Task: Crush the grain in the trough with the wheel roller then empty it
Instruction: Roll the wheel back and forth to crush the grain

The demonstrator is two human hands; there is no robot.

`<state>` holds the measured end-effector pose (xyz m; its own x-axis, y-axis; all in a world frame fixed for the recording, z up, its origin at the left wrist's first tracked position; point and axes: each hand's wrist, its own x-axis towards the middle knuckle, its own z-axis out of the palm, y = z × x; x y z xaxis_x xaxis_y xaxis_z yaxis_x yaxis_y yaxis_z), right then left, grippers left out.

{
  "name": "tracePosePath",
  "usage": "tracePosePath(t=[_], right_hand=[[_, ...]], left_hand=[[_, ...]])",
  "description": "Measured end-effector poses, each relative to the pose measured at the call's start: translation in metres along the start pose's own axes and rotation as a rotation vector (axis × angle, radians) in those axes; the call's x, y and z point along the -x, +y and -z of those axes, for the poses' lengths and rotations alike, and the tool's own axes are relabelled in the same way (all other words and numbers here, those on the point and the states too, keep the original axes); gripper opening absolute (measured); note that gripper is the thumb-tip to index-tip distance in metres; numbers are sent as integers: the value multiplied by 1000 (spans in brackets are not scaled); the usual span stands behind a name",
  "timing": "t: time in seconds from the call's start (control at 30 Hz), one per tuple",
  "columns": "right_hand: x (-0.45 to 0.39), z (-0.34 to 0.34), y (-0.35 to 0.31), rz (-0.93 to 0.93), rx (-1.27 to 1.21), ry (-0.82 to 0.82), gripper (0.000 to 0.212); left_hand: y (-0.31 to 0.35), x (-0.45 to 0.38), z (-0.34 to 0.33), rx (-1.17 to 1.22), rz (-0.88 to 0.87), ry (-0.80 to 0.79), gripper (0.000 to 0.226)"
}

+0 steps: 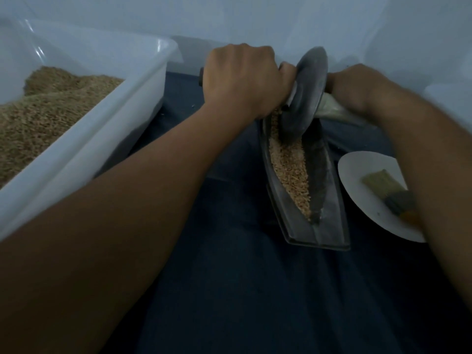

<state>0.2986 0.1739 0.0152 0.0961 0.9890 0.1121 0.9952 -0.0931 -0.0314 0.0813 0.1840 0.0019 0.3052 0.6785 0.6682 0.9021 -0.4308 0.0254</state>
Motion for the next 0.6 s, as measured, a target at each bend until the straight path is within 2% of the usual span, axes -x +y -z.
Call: tracePosePath(t=[0.3,0.4,0.5,0.6], right_hand=[[13,-1,-5,-100,-177,-20,45],[22,-2,-7,-62,-149,-32,50],[31,0,-9,-102,-126,-1,56],[41,0,-11,-98,-99,6,69]], left_hand=[[1,16,8,22,11,-10,40],[2,22,10,19,11,-11,42],[4,28,14,19,10,-10,42],[4,35,17,20,18,-6,40]])
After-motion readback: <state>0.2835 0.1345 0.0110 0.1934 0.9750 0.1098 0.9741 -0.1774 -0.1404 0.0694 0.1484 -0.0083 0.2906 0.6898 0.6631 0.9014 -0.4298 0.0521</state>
